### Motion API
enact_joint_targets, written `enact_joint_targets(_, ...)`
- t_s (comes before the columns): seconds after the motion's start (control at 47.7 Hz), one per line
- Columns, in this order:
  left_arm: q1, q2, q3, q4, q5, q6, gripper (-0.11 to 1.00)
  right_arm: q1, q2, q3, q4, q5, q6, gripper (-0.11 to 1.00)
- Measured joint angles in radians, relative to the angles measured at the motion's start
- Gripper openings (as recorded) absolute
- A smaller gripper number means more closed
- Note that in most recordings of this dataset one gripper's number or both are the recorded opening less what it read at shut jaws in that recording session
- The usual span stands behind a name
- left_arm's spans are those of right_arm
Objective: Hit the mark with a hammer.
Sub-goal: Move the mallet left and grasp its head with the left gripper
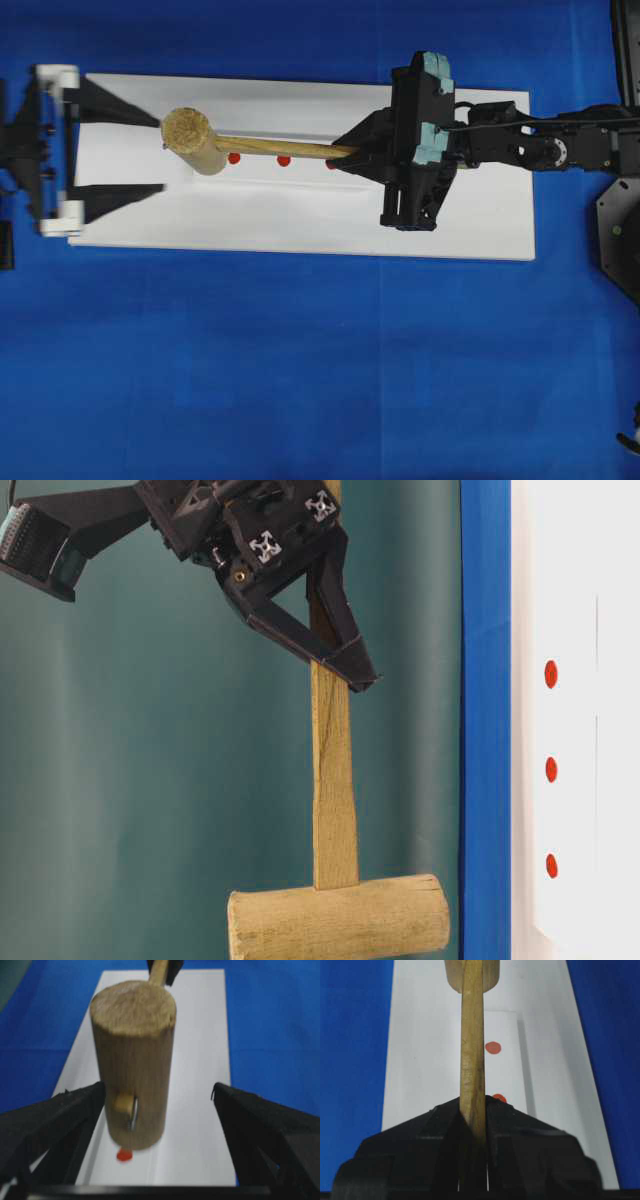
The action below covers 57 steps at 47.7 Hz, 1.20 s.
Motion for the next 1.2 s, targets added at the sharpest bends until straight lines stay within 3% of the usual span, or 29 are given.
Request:
enact_joint_targets(0.357,0.005,0.242,-0.150,0.000,-0.066,0.014,0.93,0.003,0.000,0.000,-0.003,0.000,-0.002,0.02)
enact_joint_targets(0.86,0.012,0.267,-0.156,0.000,-0.064,0.012,0.91,0.003,-0.006,0.000,-0.002,0.000,-0.002,0.02)
enact_joint_targets(0.944,0.026,0.268,-0.158,0.000,-0.051,0.003,0.80,0.003,-0.006,0.000,-0.002,0.000,-0.002,0.02)
enact_joint_targets(1.07,0.028,0.268,-0.158,0.000,-0.035,0.005,0.45,0.005,-0.006,0.000,-0.003,0.000,-0.002,0.02)
enact_joint_targets(1.196,0.028,0.268,-0.158,0.002,-0.034,0.006,0.44,0.006,-0.006,0.000,-0.003,0.002,-0.002,0.02)
